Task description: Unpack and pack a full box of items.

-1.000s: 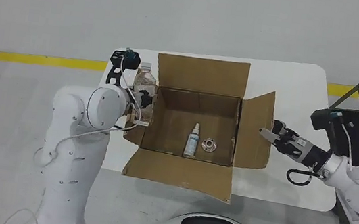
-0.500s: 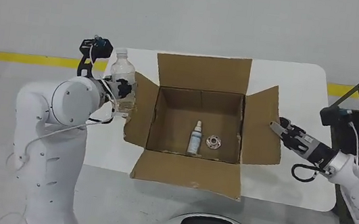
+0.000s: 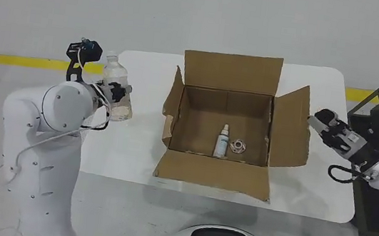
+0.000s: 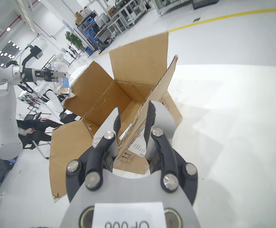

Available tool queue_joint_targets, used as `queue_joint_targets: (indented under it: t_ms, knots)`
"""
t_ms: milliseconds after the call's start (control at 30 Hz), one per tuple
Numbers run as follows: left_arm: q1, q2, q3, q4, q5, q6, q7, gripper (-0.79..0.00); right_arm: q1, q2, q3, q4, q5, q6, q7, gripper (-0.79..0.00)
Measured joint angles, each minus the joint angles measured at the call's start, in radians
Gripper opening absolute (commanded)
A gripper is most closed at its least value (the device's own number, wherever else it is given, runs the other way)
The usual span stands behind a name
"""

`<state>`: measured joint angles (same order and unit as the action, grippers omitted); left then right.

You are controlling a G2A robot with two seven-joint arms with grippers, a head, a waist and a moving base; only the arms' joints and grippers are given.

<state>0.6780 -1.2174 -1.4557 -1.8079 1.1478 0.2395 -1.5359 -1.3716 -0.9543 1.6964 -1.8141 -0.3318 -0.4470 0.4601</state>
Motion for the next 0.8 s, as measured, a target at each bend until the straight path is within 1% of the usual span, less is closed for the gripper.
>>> queue_joint_targets:
  t_ms: [100, 233, 333, 433, 800]
  knots:
    - [0.027, 0.003, 0.023, 0.036, 0.009, -0.009, 0.0, -0.785, -0.028, 0.002, 0.068, -0.052, -0.122, 0.0, -0.084, 0.0]
    - [0.066, 0.005, 0.077, 0.109, 0.022, -0.021, 0.0, -0.785, -0.076, 0.003, 0.157, -0.119, -0.298, 0.018, -0.195, 0.0]
    - [0.087, 0.004, 0.117, 0.146, 0.03, -0.016, 0.0, -0.785, -0.118, 0.001, 0.197, -0.132, -0.428, 0.028, -0.274, 0.0]
    - [0.103, 0.001, 0.145, 0.16, 0.019, -0.013, 0.001, -0.785, -0.153, -0.002, 0.207, -0.131, -0.52, 0.04, -0.334, 0.0]
    - [0.107, 0.0, 0.152, 0.165, 0.015, -0.015, 0.004, -0.785, -0.151, -0.002, 0.206, -0.131, -0.509, 0.04, -0.328, 0.0]
